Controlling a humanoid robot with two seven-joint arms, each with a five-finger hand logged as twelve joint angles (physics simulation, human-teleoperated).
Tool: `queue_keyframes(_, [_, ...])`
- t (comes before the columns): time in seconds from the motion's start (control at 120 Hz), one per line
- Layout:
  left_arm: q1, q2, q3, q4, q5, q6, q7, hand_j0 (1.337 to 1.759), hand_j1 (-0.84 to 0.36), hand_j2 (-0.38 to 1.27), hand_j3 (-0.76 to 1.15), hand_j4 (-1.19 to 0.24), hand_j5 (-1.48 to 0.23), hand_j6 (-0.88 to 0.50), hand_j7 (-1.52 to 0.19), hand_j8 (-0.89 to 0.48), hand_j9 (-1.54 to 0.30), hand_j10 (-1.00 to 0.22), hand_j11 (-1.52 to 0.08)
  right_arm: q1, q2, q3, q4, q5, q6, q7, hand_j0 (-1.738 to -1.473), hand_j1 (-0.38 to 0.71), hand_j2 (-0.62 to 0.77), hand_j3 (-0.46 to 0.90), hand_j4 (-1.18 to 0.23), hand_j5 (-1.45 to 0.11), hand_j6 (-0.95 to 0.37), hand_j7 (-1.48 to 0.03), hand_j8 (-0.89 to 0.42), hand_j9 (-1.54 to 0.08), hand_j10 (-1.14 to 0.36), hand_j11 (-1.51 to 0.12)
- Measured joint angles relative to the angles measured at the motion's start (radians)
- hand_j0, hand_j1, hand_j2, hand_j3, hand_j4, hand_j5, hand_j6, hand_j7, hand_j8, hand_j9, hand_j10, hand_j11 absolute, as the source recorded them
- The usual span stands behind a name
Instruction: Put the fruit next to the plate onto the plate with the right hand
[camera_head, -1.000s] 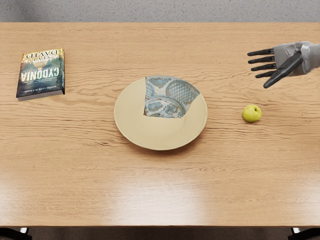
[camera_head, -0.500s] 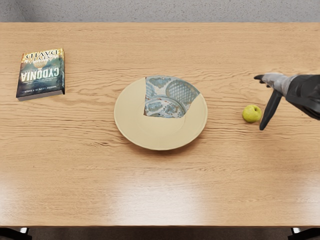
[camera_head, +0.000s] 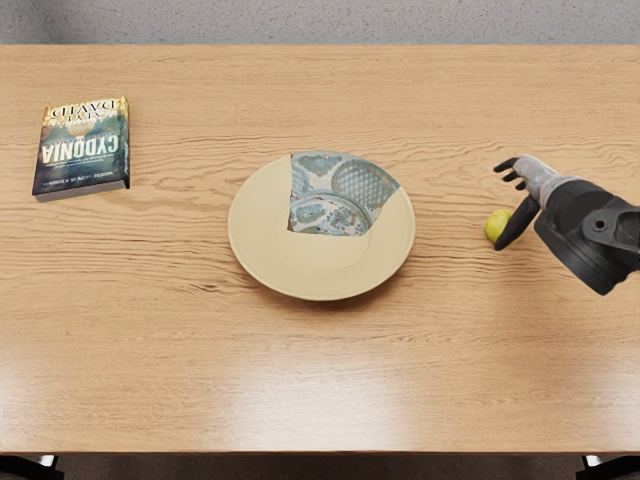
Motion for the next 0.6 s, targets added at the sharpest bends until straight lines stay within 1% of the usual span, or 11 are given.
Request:
queue_keyframes(0.1, [0.0,0.0,0.0,0.0,0.0,0.0,0.0,1.658,0.34,0.0,0.0,-0.01,-0.01,-0.01,-0.01,-0.01,-0.01,-0.01,-0.01,-0.027,0.02,0.01,-0.047,0.001,-0.006,0.0,-1.658,-0.08,-0.04,0.0,-0.23,-0.29,-0.23,-0.29,-0.23,-0.29,-0.23,-0.29])
queue_keyframes(0.2, [0.0,0.0,0.0,0.0,0.0,0.0,0.0,1.658,0.34,0.0,0.0,-0.01,-0.01,-0.01,-0.01,-0.01,-0.01,-0.01,-0.01,-0.053,0.061,0.017,-0.111,0.001,-0.008,0.0,-1.658,-0.07,-0.04,0.0,-0.23,-0.3,-0.23,-0.3,-0.23,-0.3,-0.23,-0.3])
queue_keyframes(0.267, [0.0,0.0,0.0,0.0,0.0,0.0,0.0,1.658,0.34,0.0,0.0,-0.01,-0.01,-0.01,-0.01,-0.01,-0.01,-0.01,-0.01,-0.066,0.083,0.019,-0.136,0.001,-0.009,0.0,-1.658,-0.07,-0.05,0.0,-0.24,-0.31,-0.24,-0.31,-0.24,-0.31,-0.24,-0.31])
queue_keyframes(0.392, [0.0,0.0,0.0,0.0,0.0,0.0,0.0,1.658,0.34,0.0,0.0,-0.01,-0.01,-0.01,-0.01,-0.01,-0.01,-0.01,-0.01,-0.082,0.105,0.021,-0.156,0.001,-0.009,0.0,-1.658,-0.04,-0.05,0.0,-0.26,-0.33,-0.26,-0.33,-0.26,-0.33,-0.26,-0.33])
queue_keyframes(0.6, [0.0,0.0,0.0,0.0,0.0,0.0,0.0,1.658,0.34,0.0,0.0,-0.01,-0.01,-0.01,-0.01,-0.01,-0.01,-0.01,-0.01,-0.1,0.113,0.021,-0.17,-0.002,-0.009,0.0,-1.658,0.0,-0.06,0.0,-0.29,-0.38,-0.29,-0.38,-0.29,-0.38,-0.29,-0.38])
